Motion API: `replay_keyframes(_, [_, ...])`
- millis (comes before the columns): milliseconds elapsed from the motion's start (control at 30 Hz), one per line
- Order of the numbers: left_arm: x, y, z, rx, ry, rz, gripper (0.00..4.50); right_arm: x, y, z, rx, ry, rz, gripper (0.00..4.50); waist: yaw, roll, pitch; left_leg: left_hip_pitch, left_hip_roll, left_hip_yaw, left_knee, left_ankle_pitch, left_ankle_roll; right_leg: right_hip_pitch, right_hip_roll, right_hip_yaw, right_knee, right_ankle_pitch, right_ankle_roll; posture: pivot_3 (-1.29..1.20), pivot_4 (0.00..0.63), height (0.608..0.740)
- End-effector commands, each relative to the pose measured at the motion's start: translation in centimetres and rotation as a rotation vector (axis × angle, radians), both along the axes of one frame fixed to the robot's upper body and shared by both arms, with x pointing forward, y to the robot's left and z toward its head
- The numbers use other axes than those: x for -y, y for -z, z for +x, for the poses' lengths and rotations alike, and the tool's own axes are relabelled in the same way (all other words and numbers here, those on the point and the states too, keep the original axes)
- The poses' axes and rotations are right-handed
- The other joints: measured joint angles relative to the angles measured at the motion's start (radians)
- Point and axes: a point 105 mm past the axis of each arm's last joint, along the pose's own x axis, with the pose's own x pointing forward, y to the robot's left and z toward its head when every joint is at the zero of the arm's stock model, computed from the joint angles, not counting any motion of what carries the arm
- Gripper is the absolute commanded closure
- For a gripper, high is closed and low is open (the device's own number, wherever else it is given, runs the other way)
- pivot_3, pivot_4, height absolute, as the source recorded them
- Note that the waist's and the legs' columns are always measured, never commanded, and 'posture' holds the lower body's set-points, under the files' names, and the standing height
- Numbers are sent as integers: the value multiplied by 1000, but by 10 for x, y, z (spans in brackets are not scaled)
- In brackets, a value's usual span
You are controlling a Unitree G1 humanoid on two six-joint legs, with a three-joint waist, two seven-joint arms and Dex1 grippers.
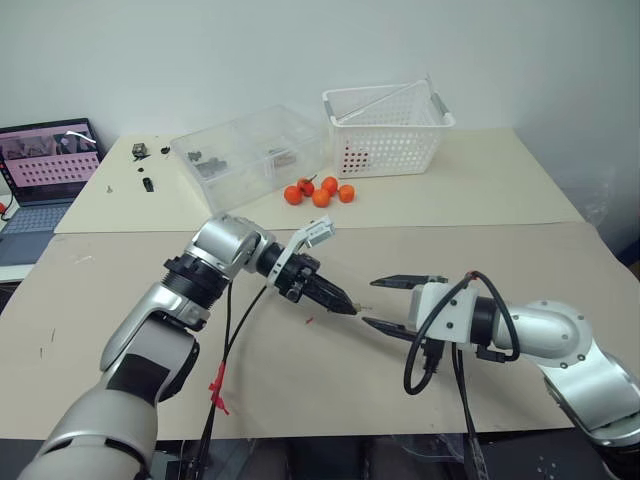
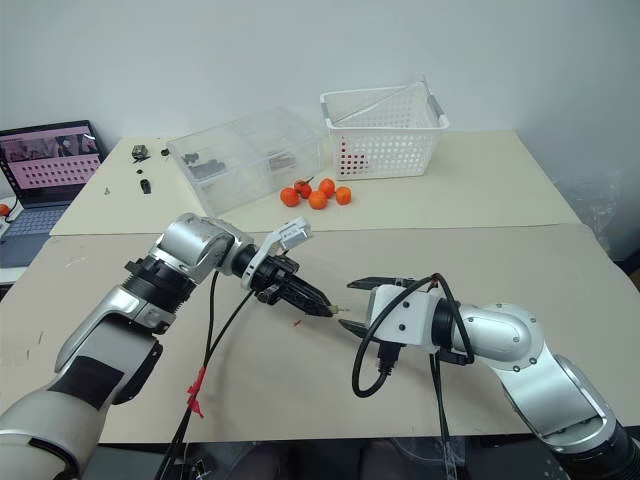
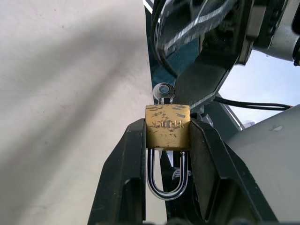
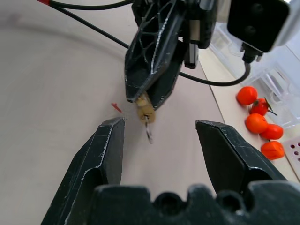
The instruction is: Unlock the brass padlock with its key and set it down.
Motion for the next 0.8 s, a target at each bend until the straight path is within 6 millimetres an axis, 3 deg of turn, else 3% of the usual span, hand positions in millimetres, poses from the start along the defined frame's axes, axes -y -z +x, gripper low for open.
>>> replay_keyframes(33, [3, -14, 1, 19, 19, -38, 3680, -6, -8, -3, 43, -19, 13, 1561, -1, 0, 0, 0, 0, 0, 0, 0, 0, 0, 0, 0, 0, 0, 0, 0, 150, 740])
replay_keyframes(567, [18, -17, -1, -37, -7, -100, 3680, -9, -14, 1, 46, 4, 46, 1561, -1, 0, 0, 0, 0, 0, 0, 0, 0, 0, 0, 0, 0, 0, 0, 0, 150, 740])
replay_keyframes(667, [18, -17, -1, -37, -4, -97, 3680, -8, -15, 1, 39, 9, 55, 2289, 0, 0, 0, 0, 0, 0, 0, 0, 0, 0, 0, 1, 0, 0, 0, 0, 150, 740])
replay_keyframes(767, [18, -15, -2, -36, 0, -92, 3680, -8, -16, 1, 33, 13, 63, 3450, 0, 0, 0, 0, 0, 0, 0, 0, 0, 0, 0, 1, 1, 0, 0, 0, 150, 740])
replay_keyframes(800, [18, -15, -2, -36, 1, -91, 3680, -8, -16, 1, 32, 15, 64, 3622, 0, 0, 0, 0, 0, 0, 0, 0, 0, 0, 0, 1, 0, 0, 0, 0, 150, 740])
